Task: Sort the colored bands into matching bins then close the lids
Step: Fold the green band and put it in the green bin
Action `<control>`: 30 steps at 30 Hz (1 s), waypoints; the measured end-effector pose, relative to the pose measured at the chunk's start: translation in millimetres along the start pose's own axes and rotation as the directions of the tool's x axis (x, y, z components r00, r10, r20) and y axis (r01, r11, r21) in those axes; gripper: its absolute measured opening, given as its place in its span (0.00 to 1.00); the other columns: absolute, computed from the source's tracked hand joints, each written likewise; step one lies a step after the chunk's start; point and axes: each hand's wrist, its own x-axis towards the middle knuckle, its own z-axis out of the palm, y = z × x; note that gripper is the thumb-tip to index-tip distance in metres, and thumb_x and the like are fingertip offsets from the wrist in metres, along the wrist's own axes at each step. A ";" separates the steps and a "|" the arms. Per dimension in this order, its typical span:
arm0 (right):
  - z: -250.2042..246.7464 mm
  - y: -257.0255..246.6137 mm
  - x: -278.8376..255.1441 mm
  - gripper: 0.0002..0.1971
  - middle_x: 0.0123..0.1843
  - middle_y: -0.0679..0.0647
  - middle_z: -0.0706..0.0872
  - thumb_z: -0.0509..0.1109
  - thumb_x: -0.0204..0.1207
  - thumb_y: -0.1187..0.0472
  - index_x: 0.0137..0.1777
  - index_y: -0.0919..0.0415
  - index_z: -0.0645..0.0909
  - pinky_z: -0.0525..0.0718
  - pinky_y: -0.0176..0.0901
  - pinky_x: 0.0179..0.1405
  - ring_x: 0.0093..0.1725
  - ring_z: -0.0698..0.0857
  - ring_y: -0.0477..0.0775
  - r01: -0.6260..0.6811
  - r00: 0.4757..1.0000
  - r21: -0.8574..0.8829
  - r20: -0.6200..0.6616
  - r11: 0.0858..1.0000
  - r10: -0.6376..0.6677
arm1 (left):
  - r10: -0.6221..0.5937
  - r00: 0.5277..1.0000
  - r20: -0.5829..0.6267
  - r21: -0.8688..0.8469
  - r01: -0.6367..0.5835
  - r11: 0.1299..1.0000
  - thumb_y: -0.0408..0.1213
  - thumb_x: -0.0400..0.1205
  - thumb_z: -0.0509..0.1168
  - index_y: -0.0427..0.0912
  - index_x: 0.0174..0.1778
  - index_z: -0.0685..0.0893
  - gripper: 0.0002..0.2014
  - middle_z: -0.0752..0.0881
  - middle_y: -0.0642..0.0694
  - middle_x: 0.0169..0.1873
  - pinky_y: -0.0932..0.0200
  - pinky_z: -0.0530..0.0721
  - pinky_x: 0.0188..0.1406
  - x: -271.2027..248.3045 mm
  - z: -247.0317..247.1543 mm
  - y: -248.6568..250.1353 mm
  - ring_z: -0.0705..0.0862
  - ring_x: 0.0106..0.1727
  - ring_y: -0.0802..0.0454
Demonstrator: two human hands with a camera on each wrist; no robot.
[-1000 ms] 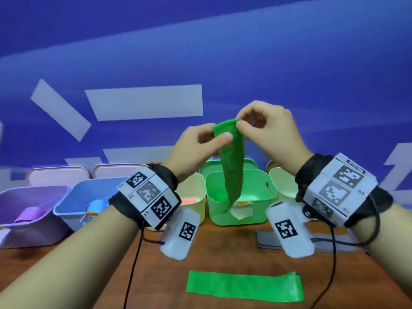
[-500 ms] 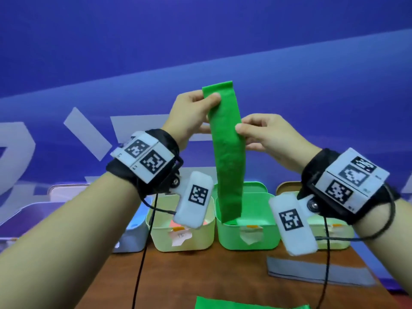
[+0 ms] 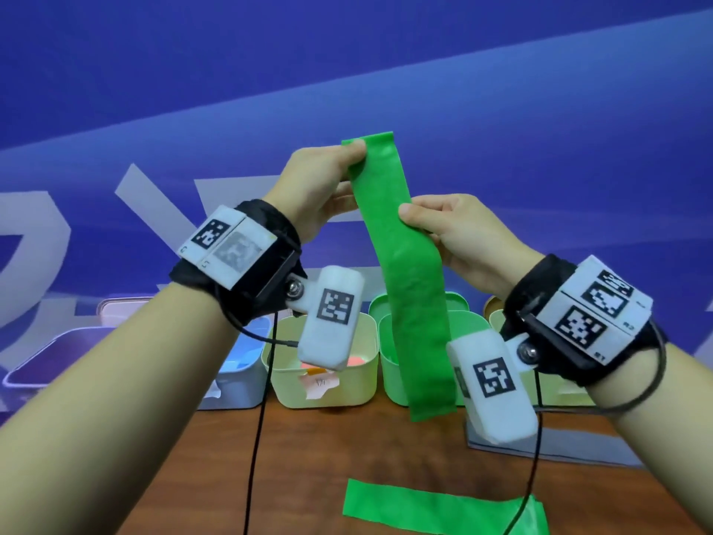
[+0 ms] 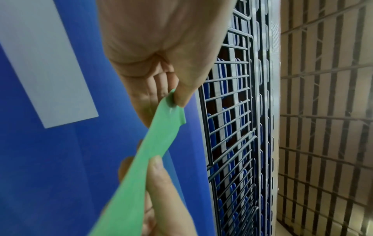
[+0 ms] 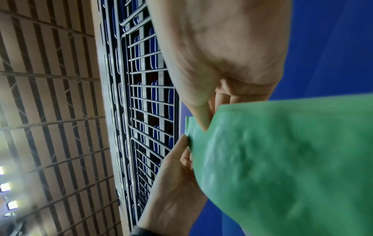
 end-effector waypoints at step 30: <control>13.6 16.3 0.8 0.12 0.44 0.59 0.86 0.59 0.83 0.63 0.53 0.65 0.83 0.86 0.41 0.40 0.39 0.85 0.52 -0.088 0.996 0.135 0.002 0.987 0.088 | 0.457 0.668 0.588 0.509 -0.744 0.432 0.55 0.81 0.59 0.42 0.59 0.86 0.22 0.82 0.53 0.62 0.50 0.67 0.77 -46.5 -41.5 -63.0 0.65 0.78 0.50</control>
